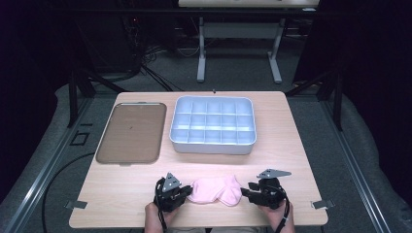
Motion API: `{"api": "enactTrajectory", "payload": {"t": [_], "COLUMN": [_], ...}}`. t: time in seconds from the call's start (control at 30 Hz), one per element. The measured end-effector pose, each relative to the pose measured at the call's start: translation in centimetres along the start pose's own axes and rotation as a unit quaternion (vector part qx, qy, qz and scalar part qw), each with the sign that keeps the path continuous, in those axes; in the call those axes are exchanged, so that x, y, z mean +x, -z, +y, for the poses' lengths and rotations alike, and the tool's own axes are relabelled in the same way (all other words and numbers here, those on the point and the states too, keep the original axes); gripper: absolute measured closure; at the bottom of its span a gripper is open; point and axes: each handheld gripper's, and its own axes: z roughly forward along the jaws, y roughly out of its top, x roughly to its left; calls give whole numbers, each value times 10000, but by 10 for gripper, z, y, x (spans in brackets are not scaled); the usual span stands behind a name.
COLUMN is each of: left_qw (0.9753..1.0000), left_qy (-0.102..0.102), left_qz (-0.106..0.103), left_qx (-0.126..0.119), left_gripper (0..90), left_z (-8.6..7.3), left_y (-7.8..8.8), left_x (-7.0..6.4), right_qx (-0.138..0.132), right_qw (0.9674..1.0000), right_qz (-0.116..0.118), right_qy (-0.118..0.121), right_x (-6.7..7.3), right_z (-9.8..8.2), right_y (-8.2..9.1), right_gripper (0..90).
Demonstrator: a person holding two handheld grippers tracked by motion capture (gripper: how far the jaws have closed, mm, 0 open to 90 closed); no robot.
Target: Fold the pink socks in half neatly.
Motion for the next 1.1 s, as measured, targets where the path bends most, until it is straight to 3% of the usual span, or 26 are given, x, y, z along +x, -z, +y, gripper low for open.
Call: {"api": "enactTrajectory", "payload": {"t": [0.33,0.6,0.8,1.1], "left_qw": [10000,10000,10000,10000], "left_qy": [-76,-74,-51,-59], "left_qz": [55,41,30,49], "left_qx": [-10,2,0,-15], "left_gripper": [843,842,842,842], "left_z": [0,0,0,0], "left_y": [0,0,0,0], "left_x": [-2,-1,-1,-1], "right_qx": [161,290,350,296], "right_qw": [9996,9956,9953,9967], "right_qz": [-152,-462,-493,-314], "right_qy": [198,762,759,687], "right_x": [13,24,26,26], "right_z": [3,3,4,2], "right_y": [-17,-19,-20,-19], "right_gripper": [600,615,677,770]}}
